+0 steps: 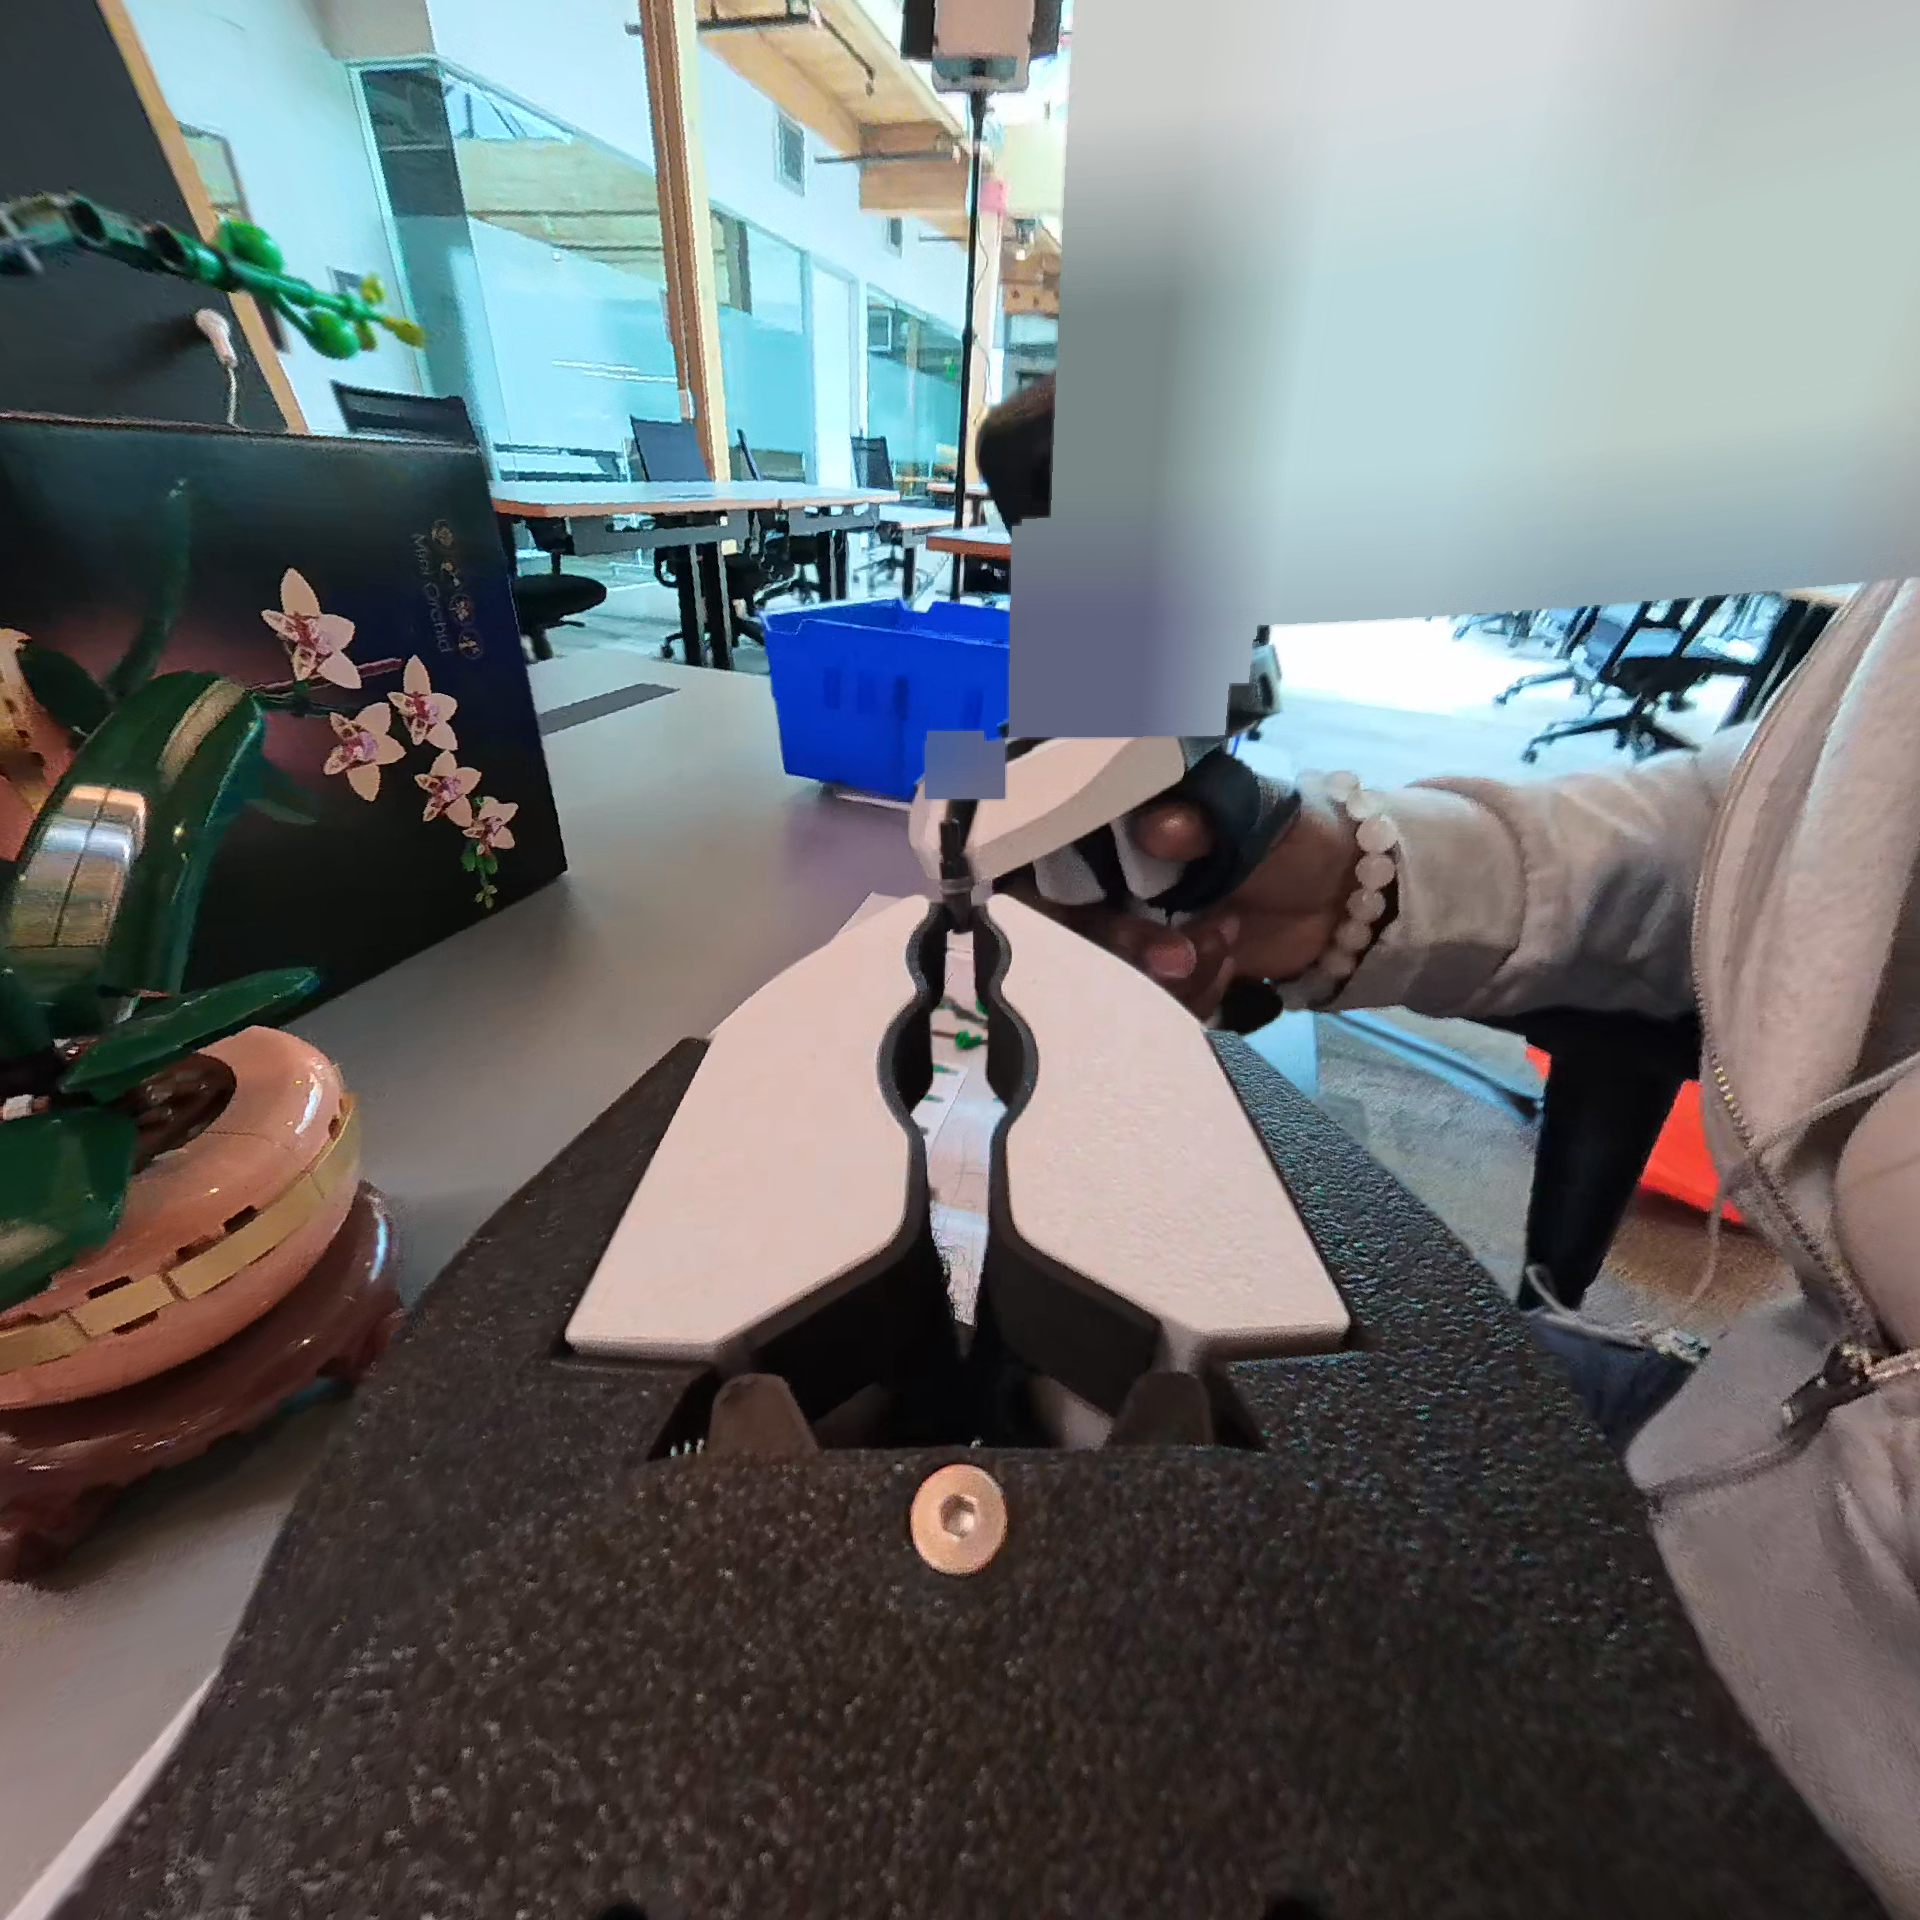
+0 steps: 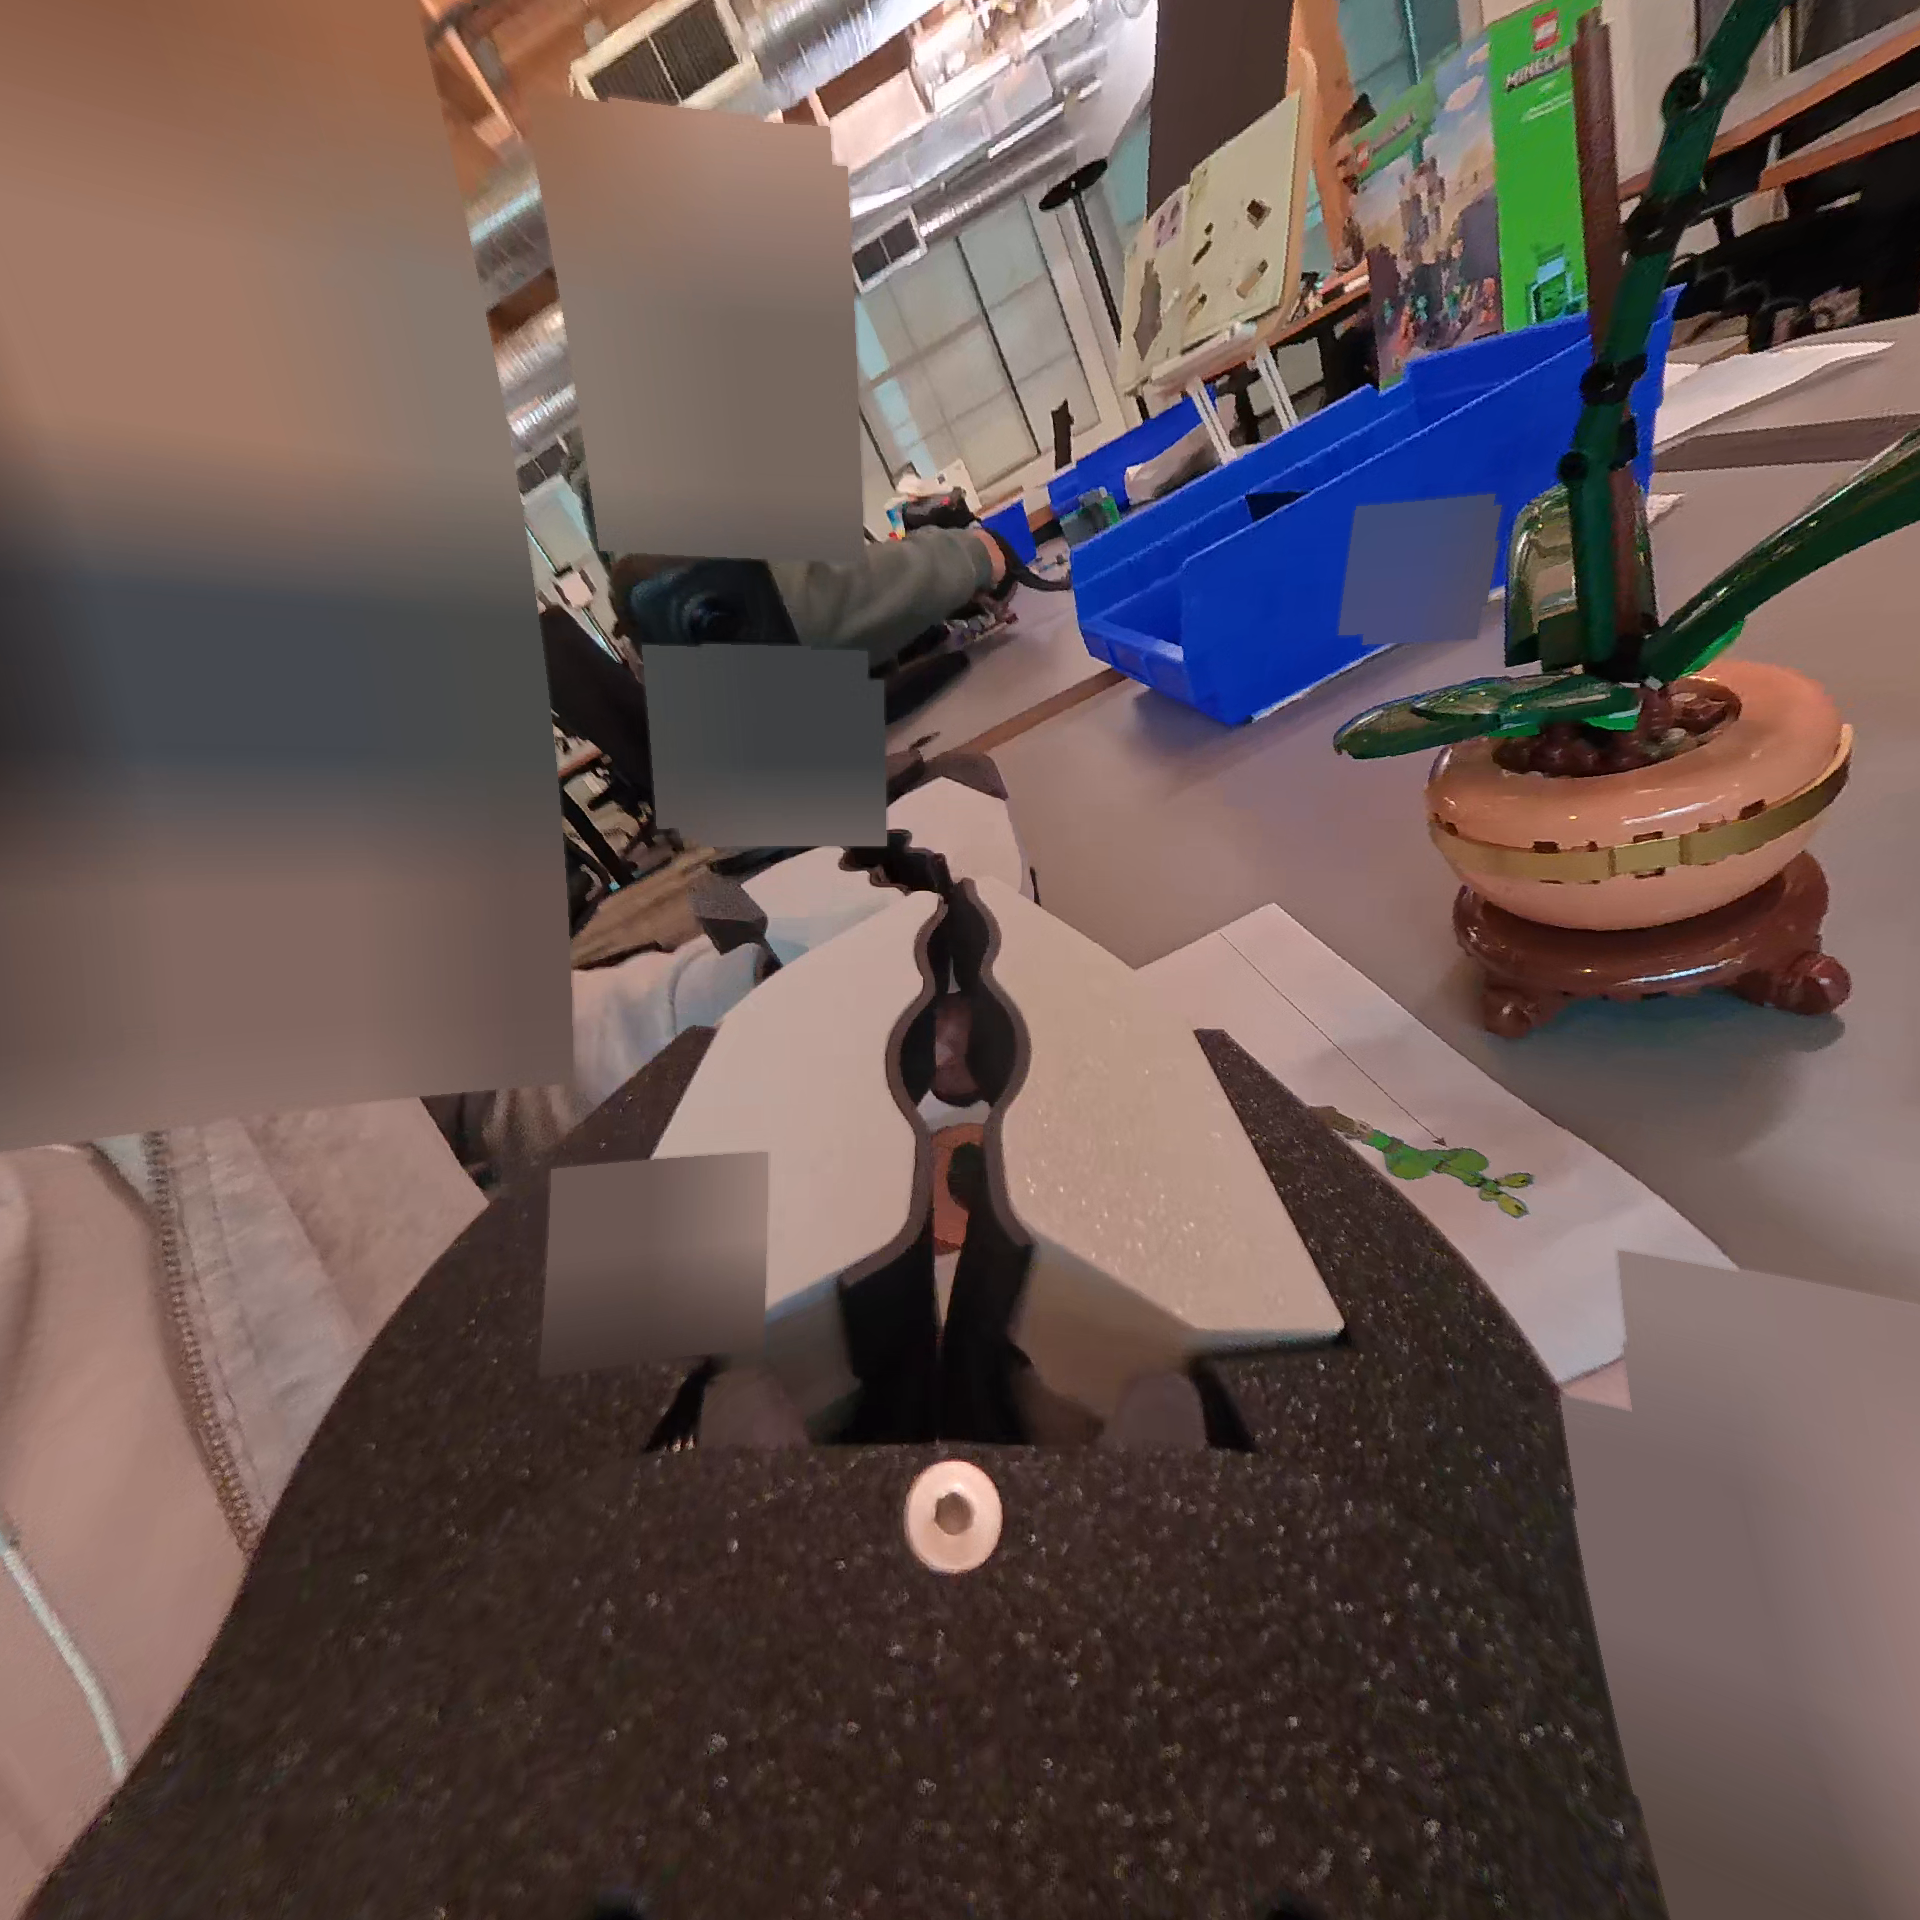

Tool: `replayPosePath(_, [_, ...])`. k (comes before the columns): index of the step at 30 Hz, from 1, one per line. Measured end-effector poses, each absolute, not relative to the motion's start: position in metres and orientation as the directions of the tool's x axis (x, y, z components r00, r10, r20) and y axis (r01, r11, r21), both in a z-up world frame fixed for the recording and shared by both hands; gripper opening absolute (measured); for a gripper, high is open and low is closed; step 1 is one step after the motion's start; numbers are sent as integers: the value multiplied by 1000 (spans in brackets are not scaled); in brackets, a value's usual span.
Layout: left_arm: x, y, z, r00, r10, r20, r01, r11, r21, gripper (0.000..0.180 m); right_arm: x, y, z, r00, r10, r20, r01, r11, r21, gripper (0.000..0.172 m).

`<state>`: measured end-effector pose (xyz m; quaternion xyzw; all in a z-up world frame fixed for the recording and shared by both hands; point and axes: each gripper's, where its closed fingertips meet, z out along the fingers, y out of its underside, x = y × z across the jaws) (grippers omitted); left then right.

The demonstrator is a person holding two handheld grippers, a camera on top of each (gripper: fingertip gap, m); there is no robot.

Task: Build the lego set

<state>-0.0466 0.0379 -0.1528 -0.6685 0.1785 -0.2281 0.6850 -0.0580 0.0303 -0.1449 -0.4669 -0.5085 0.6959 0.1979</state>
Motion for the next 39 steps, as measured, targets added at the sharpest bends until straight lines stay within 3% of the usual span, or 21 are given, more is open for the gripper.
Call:
replayPosePath(1, [-46,38,-154,837,-546,40,51,6,-999,4,-58,31,-147,-479,763,-434,207,-382,-901,0])
replayPosePath(5, [-45,38,-157,840,-543,9,9,-3,-1000,3,-56,31,-150,-482,775,-409,219,-345,-913,0])
replayPosePath(12, [-48,42,-168,864,-502,-46,-83,-52,-995,4,-57,34,-156,-430,862,-269,221,-188,-957,17])
replayPosePath(17, [-44,43,-174,860,-502,-90,-140,-62,-988,4,-57,32,-159,-426,879,-212,218,-127,-968,2])
replayPosePath(24, [-44,44,-179,862,-479,-166,-226,-71,-972,11,-54,34,-153,-461,794,-395,219,-330,-918,2])
replayPosePath(39, [-41,42,-173,861,-499,-98,-148,-63,-987,6,-56,29,-151,-484,770,-414,209,-358,-910,2])
